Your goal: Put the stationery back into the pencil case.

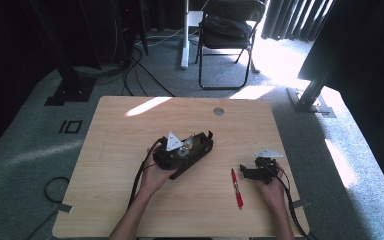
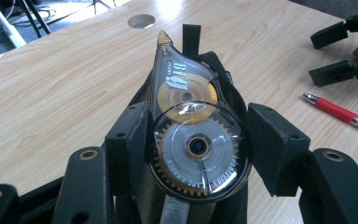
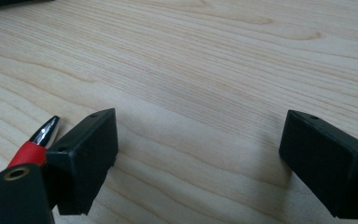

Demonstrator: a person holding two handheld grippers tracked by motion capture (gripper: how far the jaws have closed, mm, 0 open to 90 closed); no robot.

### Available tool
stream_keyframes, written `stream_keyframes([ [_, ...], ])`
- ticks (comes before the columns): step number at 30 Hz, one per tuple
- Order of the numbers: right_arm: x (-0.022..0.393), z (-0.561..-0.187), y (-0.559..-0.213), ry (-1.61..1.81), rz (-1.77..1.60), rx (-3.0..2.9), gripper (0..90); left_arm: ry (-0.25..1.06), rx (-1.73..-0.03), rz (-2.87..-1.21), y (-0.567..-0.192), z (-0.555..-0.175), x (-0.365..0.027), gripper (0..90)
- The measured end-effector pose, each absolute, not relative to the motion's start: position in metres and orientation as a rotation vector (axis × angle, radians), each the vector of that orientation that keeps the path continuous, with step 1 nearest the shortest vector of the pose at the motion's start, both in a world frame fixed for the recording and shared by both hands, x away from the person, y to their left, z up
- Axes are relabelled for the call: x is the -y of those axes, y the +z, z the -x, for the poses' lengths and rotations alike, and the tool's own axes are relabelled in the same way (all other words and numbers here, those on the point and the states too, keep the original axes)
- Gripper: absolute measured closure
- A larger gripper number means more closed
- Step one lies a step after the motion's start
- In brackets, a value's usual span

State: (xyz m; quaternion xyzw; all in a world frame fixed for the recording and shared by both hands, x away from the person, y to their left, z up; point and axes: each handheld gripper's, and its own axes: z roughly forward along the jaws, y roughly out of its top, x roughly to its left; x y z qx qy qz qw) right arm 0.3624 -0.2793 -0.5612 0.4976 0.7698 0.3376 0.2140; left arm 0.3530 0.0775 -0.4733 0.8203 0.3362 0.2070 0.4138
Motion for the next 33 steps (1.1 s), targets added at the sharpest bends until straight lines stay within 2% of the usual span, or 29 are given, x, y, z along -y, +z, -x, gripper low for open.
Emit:
stream_keyframes([
  [33,0.2793,-0.3624,-0.5612,0.937,-1.381,-2.136,11.3,0.519,-0.854,-2.109,-0.4815,-0.3592,-0.0748,41.7],
])
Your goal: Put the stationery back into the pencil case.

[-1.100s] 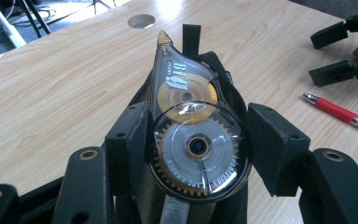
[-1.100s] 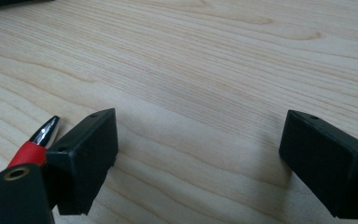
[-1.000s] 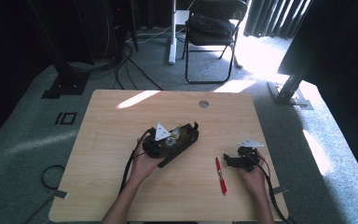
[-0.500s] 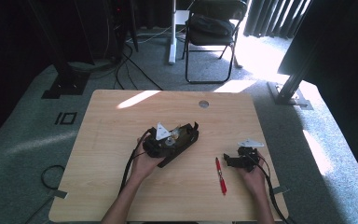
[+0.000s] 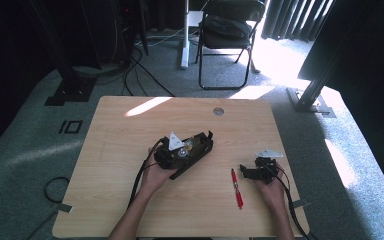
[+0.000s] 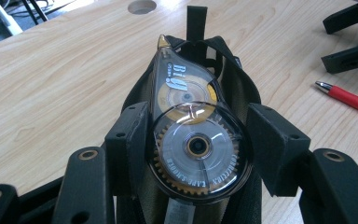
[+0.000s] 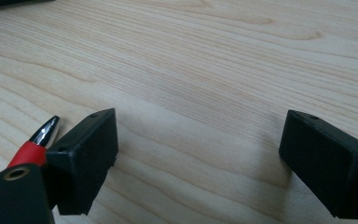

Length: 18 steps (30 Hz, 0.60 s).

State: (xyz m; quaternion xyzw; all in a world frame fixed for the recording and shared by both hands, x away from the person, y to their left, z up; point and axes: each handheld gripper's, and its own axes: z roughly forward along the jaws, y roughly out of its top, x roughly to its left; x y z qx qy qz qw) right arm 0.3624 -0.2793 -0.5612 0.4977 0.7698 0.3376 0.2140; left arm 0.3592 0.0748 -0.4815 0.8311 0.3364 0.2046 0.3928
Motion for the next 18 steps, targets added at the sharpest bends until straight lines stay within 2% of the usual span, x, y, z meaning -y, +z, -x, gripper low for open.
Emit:
stream_keyframes([
  [18,0.2793,-0.3624,-0.5613,0.937,-1.38,-2.136,11.3,0.479,-0.855,-2.126,-0.4848,-0.3615,-0.0723,41.6],
])
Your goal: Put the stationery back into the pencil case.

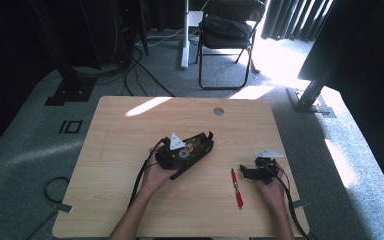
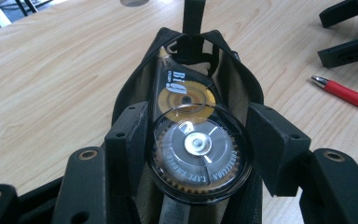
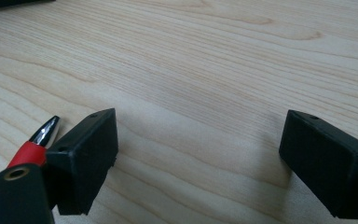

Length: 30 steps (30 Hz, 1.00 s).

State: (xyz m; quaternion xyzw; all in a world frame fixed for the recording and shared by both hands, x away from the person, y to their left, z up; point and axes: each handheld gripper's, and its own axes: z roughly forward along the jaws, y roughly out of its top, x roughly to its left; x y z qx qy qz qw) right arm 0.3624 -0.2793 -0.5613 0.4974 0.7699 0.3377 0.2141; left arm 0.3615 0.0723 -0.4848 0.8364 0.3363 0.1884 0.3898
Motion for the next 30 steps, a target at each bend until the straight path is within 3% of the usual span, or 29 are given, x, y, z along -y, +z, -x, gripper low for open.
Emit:
stream_keyframes([
  [17,0.2793,-0.3624,-0.5613,0.937,-1.381,-2.136,11.3,0.412,-0.849,-2.134,-0.4877,-0.3629,-0.0723,40.1],
  [30,0.2793,-0.3624,-0.5613,0.937,-1.379,-2.136,11.3,0.438,-0.83,-2.088,-0.4783,-0.3568,-0.0776,36.5],
])
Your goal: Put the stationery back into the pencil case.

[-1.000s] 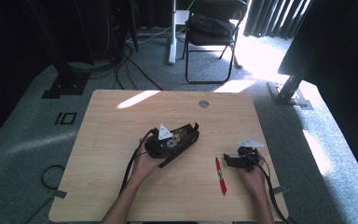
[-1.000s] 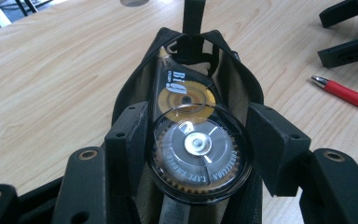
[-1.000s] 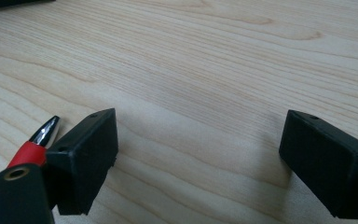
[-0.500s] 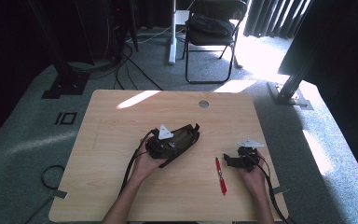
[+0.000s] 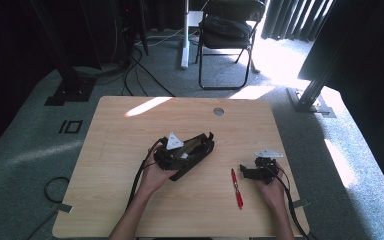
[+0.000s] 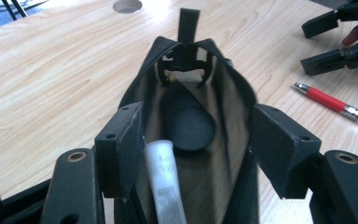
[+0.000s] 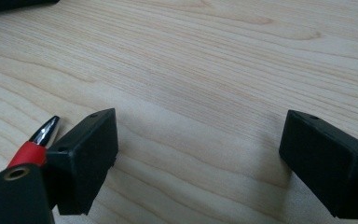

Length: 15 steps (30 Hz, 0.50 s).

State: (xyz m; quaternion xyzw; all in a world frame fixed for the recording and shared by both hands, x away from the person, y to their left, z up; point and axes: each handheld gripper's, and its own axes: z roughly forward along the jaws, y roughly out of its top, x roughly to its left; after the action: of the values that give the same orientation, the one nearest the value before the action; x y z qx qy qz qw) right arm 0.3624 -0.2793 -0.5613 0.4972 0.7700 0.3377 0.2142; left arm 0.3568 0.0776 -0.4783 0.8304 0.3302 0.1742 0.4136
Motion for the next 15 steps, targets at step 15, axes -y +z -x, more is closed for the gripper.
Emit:
stream_keyframes([
  [15,0.273,-0.341,-0.549,0.93,-1.337,-2.1,40.3,0.456,-0.768,-2.085,-0.468,-0.341,-0.073,40.1],
])
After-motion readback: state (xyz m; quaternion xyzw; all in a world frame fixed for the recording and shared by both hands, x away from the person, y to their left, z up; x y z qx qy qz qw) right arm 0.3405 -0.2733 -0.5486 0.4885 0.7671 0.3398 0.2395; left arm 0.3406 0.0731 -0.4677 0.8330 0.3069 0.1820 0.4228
